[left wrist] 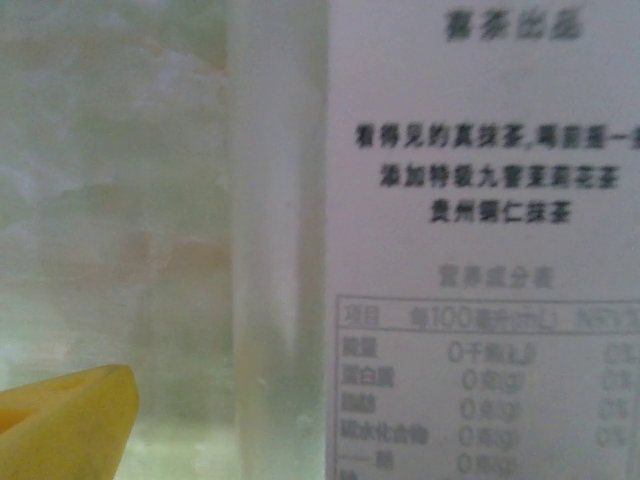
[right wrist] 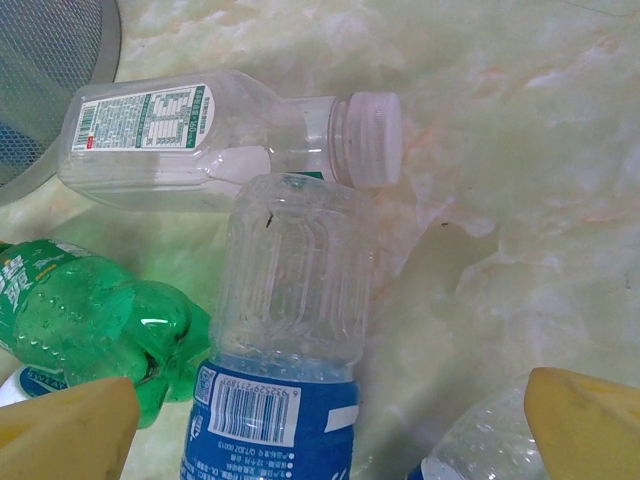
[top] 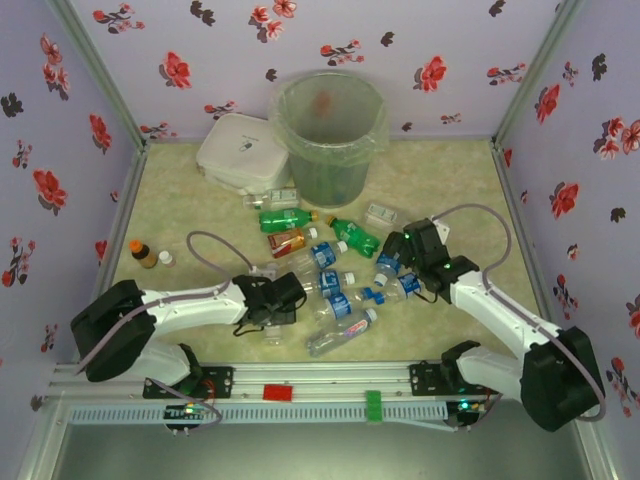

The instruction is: Put the plastic bottles in the bin

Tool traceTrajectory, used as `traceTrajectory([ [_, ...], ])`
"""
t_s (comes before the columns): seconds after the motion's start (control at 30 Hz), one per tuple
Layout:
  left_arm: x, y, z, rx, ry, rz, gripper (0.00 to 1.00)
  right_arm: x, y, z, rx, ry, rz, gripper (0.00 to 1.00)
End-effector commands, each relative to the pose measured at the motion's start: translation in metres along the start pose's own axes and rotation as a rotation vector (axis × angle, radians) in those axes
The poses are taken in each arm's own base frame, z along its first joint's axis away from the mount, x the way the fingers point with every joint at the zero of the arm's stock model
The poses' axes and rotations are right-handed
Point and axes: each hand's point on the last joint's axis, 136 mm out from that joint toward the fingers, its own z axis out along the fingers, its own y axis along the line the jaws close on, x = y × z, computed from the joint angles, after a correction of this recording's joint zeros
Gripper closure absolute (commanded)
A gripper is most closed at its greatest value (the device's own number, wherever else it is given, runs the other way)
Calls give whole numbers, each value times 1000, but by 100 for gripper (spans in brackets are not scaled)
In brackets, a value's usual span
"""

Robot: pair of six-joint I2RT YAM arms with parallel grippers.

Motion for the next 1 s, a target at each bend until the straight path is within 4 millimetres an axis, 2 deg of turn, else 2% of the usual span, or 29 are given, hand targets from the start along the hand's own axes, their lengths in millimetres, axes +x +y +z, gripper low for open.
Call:
traceTrajectory([
  [0.0, 3, 20, 2, -30, 6, -48, 9, -15, 8, 0, -7, -47, 38, 0],
  [0.23, -8, 38, -5, 19, -58, -175, 30, -18, 10, 2, -2, -53, 9, 0],
  [0.57, -42, 69, -22, 69, -197, -345, 44, -13, 17, 9, -28, -23, 12, 0],
  [0.67, -64, 77, -40, 100, -271, -381, 45, -10, 18, 11, -33, -10, 13, 0],
  [0.77, -95, 81, -66, 160, -376, -422, 48, -11, 24, 12, -59, -8, 2, 0],
  [0.97, -173, 70, -130, 298, -606, -411, 54, -17, 34, 11, -102, -29, -21, 0],
])
